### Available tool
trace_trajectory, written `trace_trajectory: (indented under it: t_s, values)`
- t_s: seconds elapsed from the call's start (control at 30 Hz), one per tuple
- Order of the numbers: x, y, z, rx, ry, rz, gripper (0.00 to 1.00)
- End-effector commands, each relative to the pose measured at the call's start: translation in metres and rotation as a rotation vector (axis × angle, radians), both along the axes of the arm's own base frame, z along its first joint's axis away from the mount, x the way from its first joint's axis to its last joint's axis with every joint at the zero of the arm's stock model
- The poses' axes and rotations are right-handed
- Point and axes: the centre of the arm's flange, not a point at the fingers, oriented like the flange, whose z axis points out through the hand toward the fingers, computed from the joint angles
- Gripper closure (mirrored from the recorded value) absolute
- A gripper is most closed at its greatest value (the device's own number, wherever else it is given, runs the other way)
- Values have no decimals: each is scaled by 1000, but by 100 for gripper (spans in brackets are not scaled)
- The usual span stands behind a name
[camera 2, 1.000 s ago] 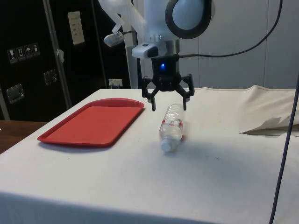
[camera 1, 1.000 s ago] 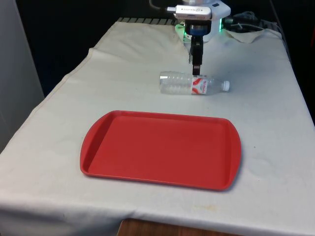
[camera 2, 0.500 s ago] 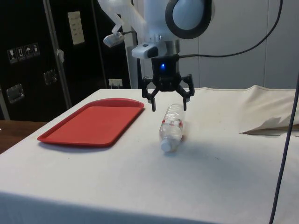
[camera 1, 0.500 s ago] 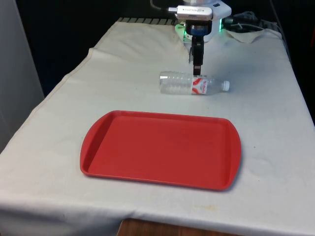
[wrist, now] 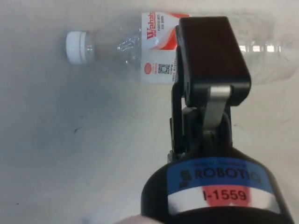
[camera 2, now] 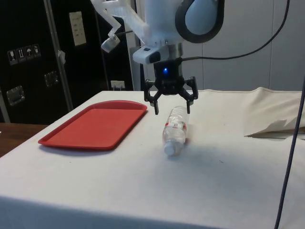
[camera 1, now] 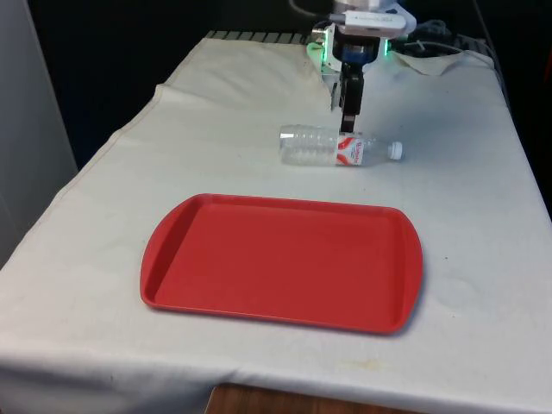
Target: Place the bottle upright on the tray.
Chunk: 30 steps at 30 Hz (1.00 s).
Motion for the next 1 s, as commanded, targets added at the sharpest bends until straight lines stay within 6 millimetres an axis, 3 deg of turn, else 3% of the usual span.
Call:
trace_trajectory:
  t_s: [0.0,0.97]
  values:
    - [2,1,0,-24,-11,0,0]
    - [-3,36,-12,-140,-32,11,0]
